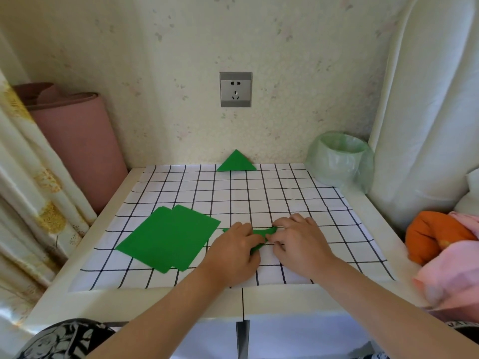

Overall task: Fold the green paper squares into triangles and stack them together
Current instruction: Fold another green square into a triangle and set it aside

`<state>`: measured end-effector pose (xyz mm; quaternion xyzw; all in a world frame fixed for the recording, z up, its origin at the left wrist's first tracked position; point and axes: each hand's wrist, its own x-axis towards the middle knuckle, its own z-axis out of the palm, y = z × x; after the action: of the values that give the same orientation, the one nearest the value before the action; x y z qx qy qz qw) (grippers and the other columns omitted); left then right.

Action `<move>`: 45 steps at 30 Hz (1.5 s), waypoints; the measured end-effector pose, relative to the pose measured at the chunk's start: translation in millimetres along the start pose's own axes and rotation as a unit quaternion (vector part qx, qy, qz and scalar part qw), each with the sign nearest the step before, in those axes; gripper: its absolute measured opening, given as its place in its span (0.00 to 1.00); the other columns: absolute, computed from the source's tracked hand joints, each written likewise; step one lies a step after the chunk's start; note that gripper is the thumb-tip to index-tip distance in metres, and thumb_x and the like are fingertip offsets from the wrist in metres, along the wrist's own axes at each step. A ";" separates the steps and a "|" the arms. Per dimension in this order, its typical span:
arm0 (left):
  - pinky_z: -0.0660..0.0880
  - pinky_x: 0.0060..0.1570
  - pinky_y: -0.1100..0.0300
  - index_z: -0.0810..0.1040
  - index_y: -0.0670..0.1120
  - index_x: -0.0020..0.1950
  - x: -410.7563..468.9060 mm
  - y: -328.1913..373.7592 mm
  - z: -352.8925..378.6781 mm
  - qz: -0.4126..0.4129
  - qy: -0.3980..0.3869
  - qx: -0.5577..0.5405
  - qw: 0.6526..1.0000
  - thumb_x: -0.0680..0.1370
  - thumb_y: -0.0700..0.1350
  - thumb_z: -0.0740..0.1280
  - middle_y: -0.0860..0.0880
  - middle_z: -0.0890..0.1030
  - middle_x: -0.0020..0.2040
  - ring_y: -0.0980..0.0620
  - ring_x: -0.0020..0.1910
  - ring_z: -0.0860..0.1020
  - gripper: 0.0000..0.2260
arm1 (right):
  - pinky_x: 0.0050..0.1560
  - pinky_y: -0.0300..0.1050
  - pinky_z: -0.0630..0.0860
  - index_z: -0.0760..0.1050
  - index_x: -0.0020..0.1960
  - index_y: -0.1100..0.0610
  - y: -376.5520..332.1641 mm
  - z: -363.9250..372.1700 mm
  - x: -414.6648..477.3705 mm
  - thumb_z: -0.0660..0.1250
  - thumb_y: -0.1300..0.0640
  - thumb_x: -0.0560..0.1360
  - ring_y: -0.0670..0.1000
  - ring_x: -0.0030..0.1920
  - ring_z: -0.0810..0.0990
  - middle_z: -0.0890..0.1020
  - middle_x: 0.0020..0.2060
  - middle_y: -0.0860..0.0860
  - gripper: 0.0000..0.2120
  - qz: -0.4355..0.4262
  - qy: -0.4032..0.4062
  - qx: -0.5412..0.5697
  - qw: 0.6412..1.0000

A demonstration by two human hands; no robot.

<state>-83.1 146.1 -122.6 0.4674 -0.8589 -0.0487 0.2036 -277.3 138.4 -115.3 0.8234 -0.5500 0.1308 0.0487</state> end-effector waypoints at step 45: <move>0.73 0.57 0.59 0.85 0.51 0.50 -26.9 1.9 -24.8 -0.056 -0.039 -0.083 0.994 0.77 0.47 0.64 0.55 0.80 0.55 0.57 0.56 0.75 0.10 | 0.50 0.49 0.71 0.81 0.35 0.49 1.6 2.4 7.2 0.51 0.52 0.70 0.50 0.35 0.75 0.78 0.35 0.45 0.20 -0.049 0.014 0.006 0.999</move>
<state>-61.8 172.0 -107.6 0.4937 -0.8318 -0.1493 0.2051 -275.8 130.8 -115.8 0.8480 -0.5070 0.1432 0.0577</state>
